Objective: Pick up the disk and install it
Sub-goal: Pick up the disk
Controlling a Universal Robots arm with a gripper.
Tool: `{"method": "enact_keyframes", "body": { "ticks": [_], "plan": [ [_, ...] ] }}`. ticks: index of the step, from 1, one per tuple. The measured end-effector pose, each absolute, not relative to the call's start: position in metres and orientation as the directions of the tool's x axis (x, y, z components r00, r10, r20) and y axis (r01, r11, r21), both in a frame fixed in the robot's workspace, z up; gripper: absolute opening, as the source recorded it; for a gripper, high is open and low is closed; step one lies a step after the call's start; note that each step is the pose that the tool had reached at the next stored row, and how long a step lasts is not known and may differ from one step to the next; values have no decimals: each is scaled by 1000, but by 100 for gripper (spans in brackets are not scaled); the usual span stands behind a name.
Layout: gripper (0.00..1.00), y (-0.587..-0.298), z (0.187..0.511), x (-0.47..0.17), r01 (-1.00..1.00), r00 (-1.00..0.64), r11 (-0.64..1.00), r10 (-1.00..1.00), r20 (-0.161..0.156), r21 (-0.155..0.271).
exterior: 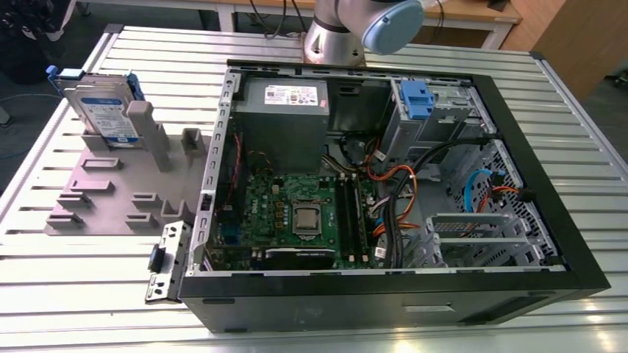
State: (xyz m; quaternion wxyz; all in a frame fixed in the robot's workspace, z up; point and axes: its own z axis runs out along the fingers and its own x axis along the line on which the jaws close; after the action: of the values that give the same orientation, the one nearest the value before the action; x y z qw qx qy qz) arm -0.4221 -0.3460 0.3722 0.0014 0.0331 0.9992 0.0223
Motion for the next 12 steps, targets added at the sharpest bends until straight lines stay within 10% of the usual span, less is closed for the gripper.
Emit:
{"method": "enact_keyframes", "body": {
  "ticks": [12],
  "plan": [
    [11, -346, 372, -422, -35, -999, 998, -35, -1, 45]
  ]
}}
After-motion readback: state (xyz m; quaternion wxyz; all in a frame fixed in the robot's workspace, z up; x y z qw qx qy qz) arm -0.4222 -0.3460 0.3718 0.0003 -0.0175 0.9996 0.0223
